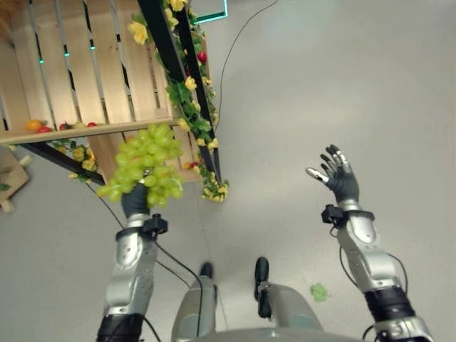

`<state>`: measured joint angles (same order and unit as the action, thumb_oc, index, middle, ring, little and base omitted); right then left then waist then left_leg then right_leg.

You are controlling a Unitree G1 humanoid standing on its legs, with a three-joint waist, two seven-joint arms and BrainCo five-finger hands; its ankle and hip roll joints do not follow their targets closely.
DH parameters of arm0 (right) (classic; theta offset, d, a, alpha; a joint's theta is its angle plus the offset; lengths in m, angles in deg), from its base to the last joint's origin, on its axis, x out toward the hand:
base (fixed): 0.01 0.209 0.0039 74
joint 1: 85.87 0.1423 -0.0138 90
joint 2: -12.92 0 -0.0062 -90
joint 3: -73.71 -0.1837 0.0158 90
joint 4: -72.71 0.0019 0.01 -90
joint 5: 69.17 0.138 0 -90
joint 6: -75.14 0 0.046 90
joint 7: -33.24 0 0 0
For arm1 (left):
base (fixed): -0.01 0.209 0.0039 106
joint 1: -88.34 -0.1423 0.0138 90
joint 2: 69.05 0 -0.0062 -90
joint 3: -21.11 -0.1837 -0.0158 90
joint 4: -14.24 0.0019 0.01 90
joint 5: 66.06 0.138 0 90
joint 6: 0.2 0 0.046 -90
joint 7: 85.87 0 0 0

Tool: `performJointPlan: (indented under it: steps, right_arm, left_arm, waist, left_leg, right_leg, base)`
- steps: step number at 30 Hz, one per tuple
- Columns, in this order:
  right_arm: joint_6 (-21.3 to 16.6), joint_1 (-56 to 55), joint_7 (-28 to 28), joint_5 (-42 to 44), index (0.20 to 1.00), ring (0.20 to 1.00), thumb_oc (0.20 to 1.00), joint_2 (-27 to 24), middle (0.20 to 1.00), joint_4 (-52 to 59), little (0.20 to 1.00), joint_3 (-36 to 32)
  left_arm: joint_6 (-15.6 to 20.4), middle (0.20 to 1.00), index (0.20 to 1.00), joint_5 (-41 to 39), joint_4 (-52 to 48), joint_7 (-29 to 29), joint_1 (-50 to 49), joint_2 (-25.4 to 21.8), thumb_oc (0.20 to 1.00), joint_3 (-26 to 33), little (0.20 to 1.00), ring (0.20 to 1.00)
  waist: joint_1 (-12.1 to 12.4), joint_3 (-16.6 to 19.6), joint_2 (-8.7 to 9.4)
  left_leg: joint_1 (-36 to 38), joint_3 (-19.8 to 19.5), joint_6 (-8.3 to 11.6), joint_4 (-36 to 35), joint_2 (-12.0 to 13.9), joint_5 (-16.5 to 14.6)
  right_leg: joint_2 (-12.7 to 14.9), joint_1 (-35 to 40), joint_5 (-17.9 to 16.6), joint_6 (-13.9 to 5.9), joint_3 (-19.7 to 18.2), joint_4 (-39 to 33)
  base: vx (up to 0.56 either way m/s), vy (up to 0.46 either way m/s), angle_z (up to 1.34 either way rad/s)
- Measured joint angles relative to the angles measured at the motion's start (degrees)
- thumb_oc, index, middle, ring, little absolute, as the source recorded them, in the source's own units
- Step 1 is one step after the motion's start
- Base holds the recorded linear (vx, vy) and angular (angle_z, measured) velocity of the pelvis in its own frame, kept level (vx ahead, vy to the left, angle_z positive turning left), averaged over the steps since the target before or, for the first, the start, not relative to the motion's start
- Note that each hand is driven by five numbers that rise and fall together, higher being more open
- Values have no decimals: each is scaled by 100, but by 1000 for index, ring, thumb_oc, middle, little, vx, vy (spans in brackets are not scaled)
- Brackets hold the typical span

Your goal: Pick up the fruits from the basket on one side to the basket on the other side

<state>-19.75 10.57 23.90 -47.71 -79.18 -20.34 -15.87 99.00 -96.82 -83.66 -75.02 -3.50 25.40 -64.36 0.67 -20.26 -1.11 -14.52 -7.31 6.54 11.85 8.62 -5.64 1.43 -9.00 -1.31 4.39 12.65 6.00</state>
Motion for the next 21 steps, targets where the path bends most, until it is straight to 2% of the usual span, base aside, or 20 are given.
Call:
performJointPlan:
  steps: [1,2,3,4,5,7,9,11,12,17,21]
  right_arm:
    - [-2,-9,-15,0,1000,1000,1000,-60,1000,-10,1000,-5]
    - [-2,-27,-33,0,1000,1000,1000,-87,1000,-11,1000,-17]
    - [-6,-27,-44,-1,1000,1000,1000,-90,1000,-14,1000,-15]
    - [-14,-32,-40,-1,1000,1000,1000,-90,1000,-21,1000,-26]
    - [-21,-42,-33,-1,1000,1000,1000,-45,1000,-40,1000,-28]
    - [-20,-122,9,0,1000,1000,1000,11,1000,-40,1000,-29]
    - [-19,-32,37,1,1000,1000,1000,20,1000,-54,1000,18]
    - [-15,59,74,0,1000,1000,1000,27,1000,-57,1000,24]
    - [-14,86,123,1,1000,1000,1000,25,1000,-57,1000,18]
    - [-2,258,186,4,1000,1000,1000,42,1000,-66,1000,13]
    - [10,238,253,4,1000,1000,1000,43,1000,-168,1000,23]
  left_arm:
    - [16,200,200,-39,-6,1,27,19,200,41,200,200]
    - [16,200,200,-45,-6,3,28,46,200,51,200,200]
    - [16,200,200,-73,-21,11,0,51,200,58,200,200]
    - [16,200,200,-115,-30,3,-33,42,200,57,200,200]
    - [16,200,200,-215,-80,-17,-37,29,200,87,200,200]
    - [16,200,200,-280,-175,-41,-51,17,200,139,200,200]
    - [16,200,200,-404,-337,-57,-113,-15,200,241,200,200]
    - [16,200,200,-455,-366,-98,-154,-46,200,347,200,200]
    - [16,200,200,-503,-366,-105,-193,-58,200,401,200,200]
    - [16,200,200,-670,-379,-190,-255,-69,200,571,200,200]
    - [101,200,200,-1031,-654,-245,-251,-71,200,611,200,200]
  waist:
    - [-9,-14,-26]
    - [-47,-17,-60]
    - [-27,-31,-143]
    - [11,-18,-203]
    - [43,-30,-222]
    - [13,19,-127]
    - [55,41,-94]
    - [89,48,-80]
    - [182,49,-70]
    - [198,73,5]
    - [183,168,165]
  left_leg:
    - [-5,296,-14,-230,202,121]
    - [11,448,-46,-339,266,213]
    - [227,401,-121,-603,256,344]
    - [413,300,-75,-791,220,544]
    - [476,235,258,-871,192,961]
    - [552,218,83,-1087,-65,1078]
    - [593,231,-39,-1177,-313,1130]
    - [609,246,-113,-1190,-431,1119]
    - [682,273,-135,-1199,-468,1105]
    - [885,266,-111,-1282,-432,1082]
    - [895,263,-85,-1271,-403,1062]
  right_leg:
    - [13,70,-8,-58,168,-63]
    - [-1,149,-3,-114,228,-108]
    - [-38,253,40,-216,249,-126]
    - [-92,286,72,-287,173,-120]
    - [-77,360,89,-434,125,-144]
    - [159,439,118,-622,-27,-242]
    - [345,529,94,-812,-207,-384]
    - [447,604,82,-895,-268,-494]
    - [487,683,74,-910,-279,-548]
    - [452,956,100,-927,-276,-697]
    - [414,1004,86,-902,-275,-755]
  base:
    - [48,59,37]
    - [51,66,31]
    - [62,41,14]
    - [70,25,-10]
    - [90,41,-2]
    - [62,47,38]
    - [58,41,34]
    - [39,31,16]
    - [32,32,8]
    - [18,10,4]
    - [0,0,0]
